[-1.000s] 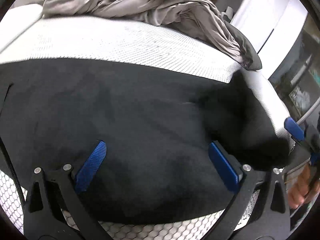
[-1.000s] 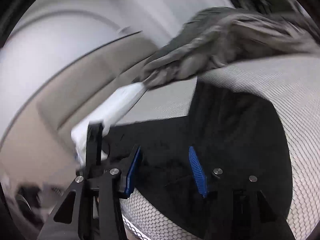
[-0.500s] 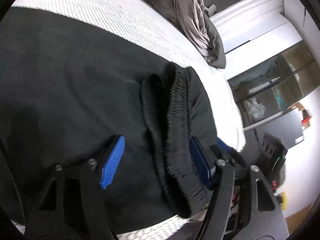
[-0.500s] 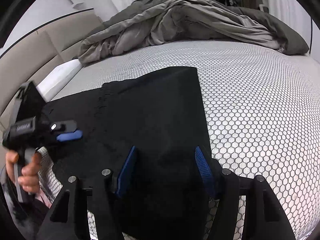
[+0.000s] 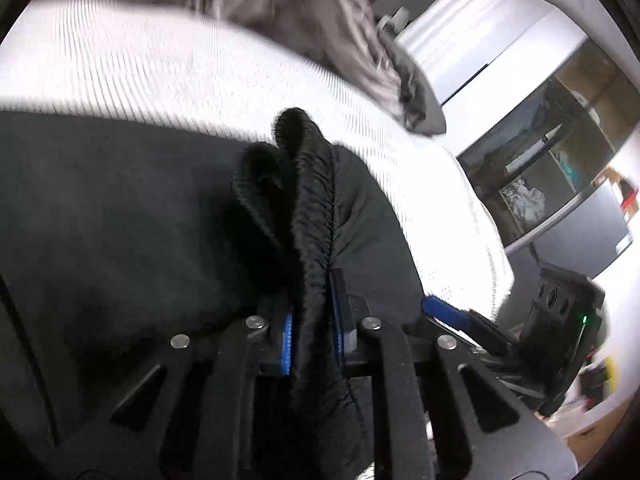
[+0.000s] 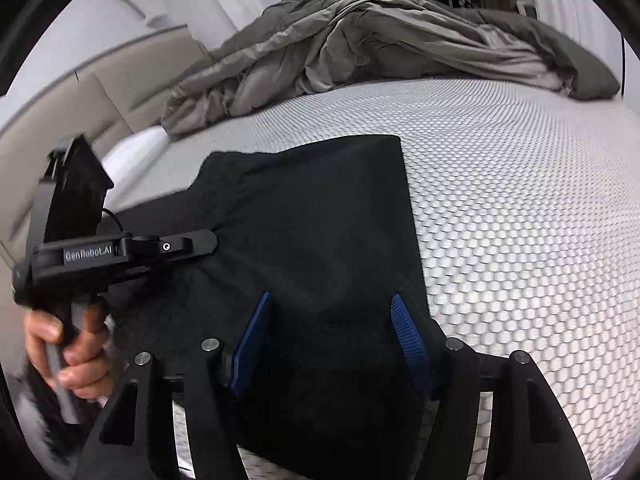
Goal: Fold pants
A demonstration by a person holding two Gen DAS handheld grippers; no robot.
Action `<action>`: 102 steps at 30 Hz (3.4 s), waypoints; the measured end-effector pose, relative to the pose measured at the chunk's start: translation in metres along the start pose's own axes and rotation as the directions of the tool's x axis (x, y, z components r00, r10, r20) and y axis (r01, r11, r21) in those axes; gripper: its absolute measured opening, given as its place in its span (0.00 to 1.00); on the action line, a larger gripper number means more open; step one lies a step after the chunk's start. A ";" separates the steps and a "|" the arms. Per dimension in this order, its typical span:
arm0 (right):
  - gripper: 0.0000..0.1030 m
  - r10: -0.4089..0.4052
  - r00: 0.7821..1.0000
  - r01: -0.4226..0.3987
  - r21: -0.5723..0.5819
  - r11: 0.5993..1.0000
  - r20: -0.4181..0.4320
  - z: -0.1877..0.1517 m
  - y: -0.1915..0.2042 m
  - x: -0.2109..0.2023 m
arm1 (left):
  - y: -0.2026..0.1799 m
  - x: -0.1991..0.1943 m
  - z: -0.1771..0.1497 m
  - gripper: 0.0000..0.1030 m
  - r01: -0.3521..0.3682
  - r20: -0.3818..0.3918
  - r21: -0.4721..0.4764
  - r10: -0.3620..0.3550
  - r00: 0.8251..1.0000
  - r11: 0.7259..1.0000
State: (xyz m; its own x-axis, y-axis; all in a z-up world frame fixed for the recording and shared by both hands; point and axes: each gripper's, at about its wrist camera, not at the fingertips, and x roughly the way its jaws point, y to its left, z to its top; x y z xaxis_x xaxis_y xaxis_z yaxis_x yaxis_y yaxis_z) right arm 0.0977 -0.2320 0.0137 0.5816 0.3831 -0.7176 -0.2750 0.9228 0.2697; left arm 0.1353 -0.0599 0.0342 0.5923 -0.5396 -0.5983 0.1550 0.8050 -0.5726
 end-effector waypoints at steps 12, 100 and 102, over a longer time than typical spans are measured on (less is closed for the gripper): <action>0.62 0.078 0.997 -0.078 0.005 0.997 -0.015 0.012 0.039 0.015 | 0.140 -0.078 0.019 0.38 -0.372 -0.010 -0.150 0.374 0.927 0.916; 0.39 -0.155 0.986 0.127 -0.316 0.940 -0.065 -0.010 0.113 0.083 | 0.077 -0.047 -0.023 0.45 -0.297 -0.001 0.335 0.315 0.949 0.894; 0.39 -0.210 0.976 0.183 -0.305 0.935 -0.057 -0.013 0.093 0.072 | 0.082 -0.053 -0.028 0.45 -0.282 -0.004 0.347 0.302 0.953 0.895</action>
State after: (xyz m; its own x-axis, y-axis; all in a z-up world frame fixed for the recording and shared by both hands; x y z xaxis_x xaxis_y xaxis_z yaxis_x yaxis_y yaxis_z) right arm 0.1043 -0.1187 -0.0213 0.5818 0.1779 -0.7936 -0.3842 0.9202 -0.0753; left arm 0.0939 0.0277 0.0032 0.6085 -0.2720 -0.7455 0.2455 0.9578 -0.1491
